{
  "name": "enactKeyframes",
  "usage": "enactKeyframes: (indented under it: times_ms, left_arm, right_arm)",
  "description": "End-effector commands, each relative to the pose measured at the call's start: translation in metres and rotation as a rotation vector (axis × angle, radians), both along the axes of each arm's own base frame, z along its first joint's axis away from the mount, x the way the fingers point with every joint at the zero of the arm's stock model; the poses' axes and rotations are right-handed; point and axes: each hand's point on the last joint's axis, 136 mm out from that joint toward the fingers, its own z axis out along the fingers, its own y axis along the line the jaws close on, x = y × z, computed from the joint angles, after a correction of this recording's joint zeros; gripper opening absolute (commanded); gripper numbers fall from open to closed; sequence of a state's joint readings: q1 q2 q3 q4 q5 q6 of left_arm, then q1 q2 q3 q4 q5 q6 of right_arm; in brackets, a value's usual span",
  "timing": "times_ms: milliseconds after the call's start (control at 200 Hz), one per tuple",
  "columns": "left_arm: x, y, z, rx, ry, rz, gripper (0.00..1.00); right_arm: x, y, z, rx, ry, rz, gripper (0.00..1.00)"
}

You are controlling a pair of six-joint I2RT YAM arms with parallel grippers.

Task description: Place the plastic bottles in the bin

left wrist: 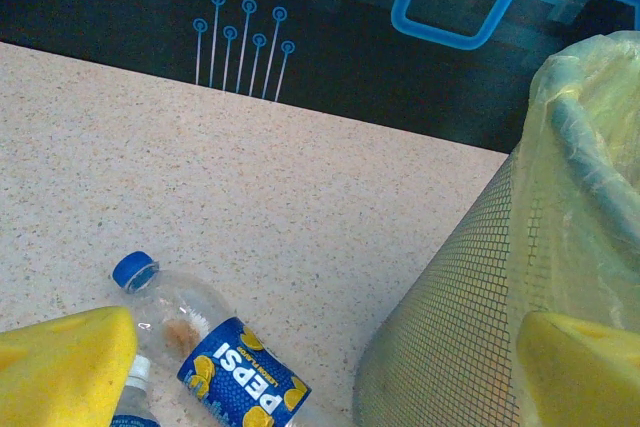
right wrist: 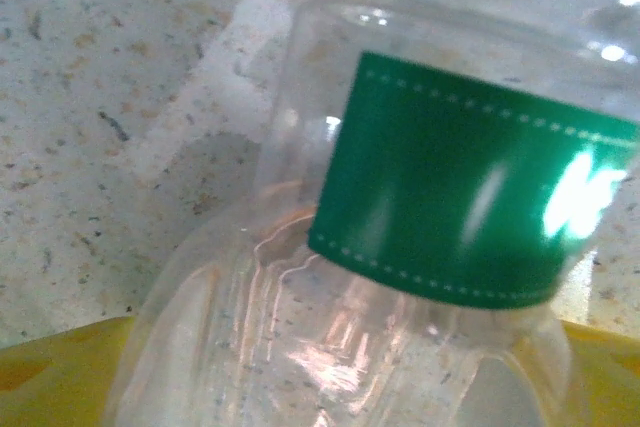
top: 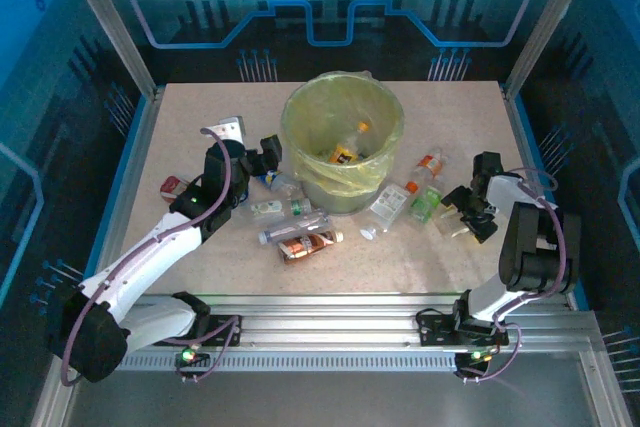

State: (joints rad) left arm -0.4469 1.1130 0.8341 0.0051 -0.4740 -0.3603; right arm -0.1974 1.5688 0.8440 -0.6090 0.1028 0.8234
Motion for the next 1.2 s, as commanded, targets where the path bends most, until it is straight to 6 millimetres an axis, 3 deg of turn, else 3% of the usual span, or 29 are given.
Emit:
enactKeyframes:
  times_ms: [0,330,500,675,710,921,1196]
  left_arm:
    - [0.001,0.002,0.004,0.008,-0.011,0.001,0.99]
    - [0.001,0.003,0.002,0.011,-0.006,0.007,0.99]
    - [0.001,0.004,0.002,0.007,-0.008,0.011,0.99]
    - [0.002,0.004,0.001,0.006,-0.005,0.011,0.99]
    - [0.002,0.004,0.001,0.006,-0.004,0.012,0.99]
    - [0.002,0.004,-0.002,0.003,0.001,0.015,0.99]
    - [0.002,0.004,-0.003,0.0,0.004,0.017,0.99]
  right_arm:
    - [-0.003,-0.003,-0.007,0.0,0.011,-0.009,0.88]
    - [-0.003,-0.004,-0.001,-0.01,-0.007,0.009,0.61]
    - [-0.003,-0.008,0.017,-0.06,-0.032,0.033,0.55]
    - [-0.006,-0.011,0.047,-0.166,-0.051,0.091,0.54]
    - [0.003,-0.011,0.064,-0.196,-0.089,0.106,0.53]
    - [0.015,0.0,0.126,-0.31,-0.208,0.201,0.52]
    - [0.044,0.038,0.224,-0.441,-0.424,0.398,0.5]
